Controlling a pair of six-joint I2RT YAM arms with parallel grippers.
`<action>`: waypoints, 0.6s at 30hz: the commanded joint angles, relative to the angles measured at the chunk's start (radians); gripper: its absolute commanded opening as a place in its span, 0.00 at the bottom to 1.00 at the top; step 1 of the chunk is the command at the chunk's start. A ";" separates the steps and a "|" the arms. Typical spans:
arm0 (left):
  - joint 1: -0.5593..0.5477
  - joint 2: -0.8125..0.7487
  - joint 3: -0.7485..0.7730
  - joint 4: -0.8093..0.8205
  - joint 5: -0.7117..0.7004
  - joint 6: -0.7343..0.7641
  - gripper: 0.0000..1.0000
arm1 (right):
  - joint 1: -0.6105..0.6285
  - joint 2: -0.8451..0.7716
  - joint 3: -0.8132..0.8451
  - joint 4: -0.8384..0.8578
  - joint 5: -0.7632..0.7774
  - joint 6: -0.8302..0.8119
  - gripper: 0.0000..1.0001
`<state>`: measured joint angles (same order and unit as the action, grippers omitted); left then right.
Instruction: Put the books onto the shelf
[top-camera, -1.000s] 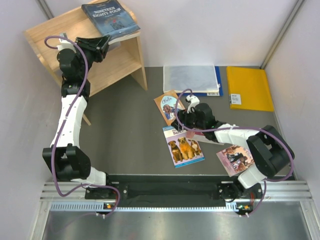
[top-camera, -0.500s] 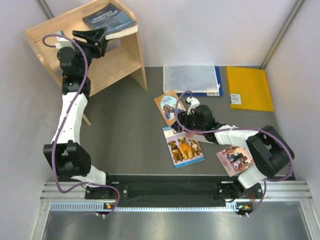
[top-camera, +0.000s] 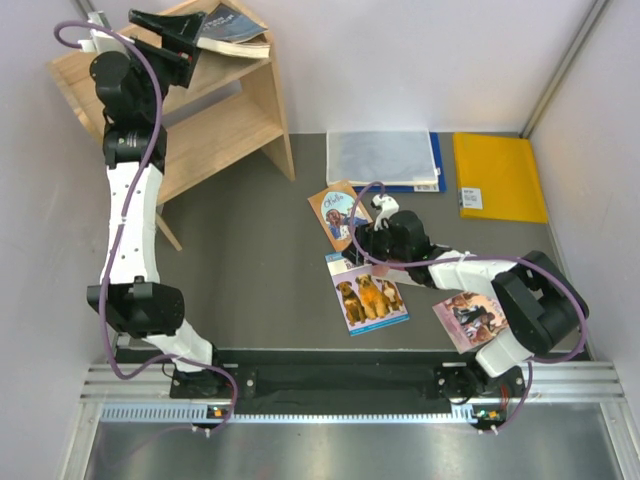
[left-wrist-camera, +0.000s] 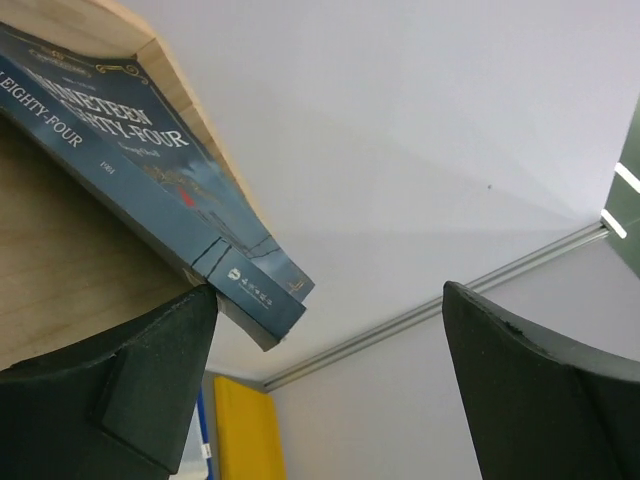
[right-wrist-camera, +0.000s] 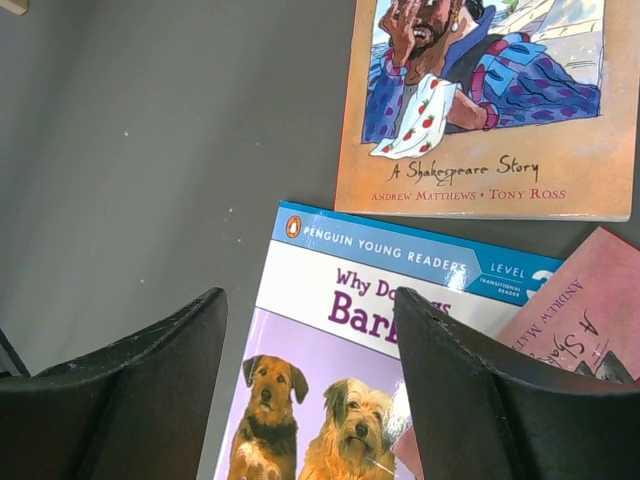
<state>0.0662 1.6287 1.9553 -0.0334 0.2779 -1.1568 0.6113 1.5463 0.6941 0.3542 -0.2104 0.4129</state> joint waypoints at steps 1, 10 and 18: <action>-0.009 0.034 0.059 -0.071 0.027 0.107 0.99 | 0.015 -0.002 -0.004 0.042 -0.001 0.003 0.67; -0.017 0.008 0.036 -0.239 0.032 0.247 0.99 | 0.016 0.001 0.001 0.042 0.002 0.006 0.68; -0.019 -0.007 0.117 -0.434 -0.085 0.408 0.99 | 0.018 0.001 0.002 0.039 -0.001 0.006 0.68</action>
<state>0.0395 1.6478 2.0006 -0.3279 0.2779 -0.8730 0.6151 1.5463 0.6937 0.3550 -0.2104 0.4156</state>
